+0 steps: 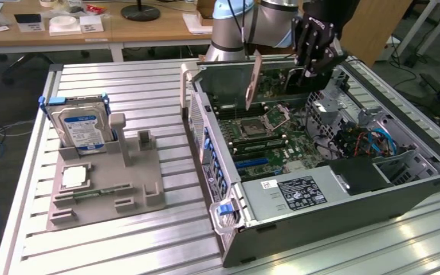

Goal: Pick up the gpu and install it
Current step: 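Insert the gpu into the slot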

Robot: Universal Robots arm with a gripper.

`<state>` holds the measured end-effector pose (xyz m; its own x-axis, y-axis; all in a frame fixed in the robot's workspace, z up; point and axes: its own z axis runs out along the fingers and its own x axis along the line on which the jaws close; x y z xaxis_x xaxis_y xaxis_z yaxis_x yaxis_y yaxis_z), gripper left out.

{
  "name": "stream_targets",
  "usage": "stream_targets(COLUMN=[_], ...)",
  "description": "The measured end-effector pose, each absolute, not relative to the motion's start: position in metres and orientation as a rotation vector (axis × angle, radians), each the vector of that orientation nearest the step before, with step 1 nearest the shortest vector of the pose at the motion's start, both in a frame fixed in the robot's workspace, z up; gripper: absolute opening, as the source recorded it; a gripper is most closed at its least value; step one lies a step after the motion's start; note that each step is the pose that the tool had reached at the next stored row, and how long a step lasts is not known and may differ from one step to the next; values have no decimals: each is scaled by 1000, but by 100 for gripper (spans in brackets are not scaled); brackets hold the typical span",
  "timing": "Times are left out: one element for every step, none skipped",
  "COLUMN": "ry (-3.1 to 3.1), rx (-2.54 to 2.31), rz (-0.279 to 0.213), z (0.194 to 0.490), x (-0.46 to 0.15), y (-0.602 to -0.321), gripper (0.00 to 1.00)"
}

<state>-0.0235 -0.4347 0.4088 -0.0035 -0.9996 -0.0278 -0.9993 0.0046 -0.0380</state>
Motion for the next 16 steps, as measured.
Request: stream_targets(ry=[2193, 2193, 2193, 2193, 2193, 2193, 2193, 2193, 2193, 2193, 2193, 2193, 2193, 2193, 2193, 2193], rx=[-2184, -2184, -2184, -2184, -2184, -2184, -2184, -2184, -2184, -2184, -2184, -2184, -2184, -2184, -2184, -2184], rz=[-11, -11, -11, -11, -11, -11, -11, -11, -11, -11, -11, -11, -11, -11, -11, -11], z=[408, 407, 406, 405, 404, 404, 403, 402, 401, 400, 399, 398, 397, 396, 395, 395], x=[-23, -23, -23, -23, -23, -23, -23, -23, -23, -23, -23, -23, -23, -23, -23, -23], y=[-435, -435, -435, -435, -435, -435, -435, -435, -435, -435, -435, -435, -435, -435, -435, -435], gripper=[27, 27, 27, 27, 27, 27, 27, 27, 27, 27, 27, 27, 27, 27, 27, 27])
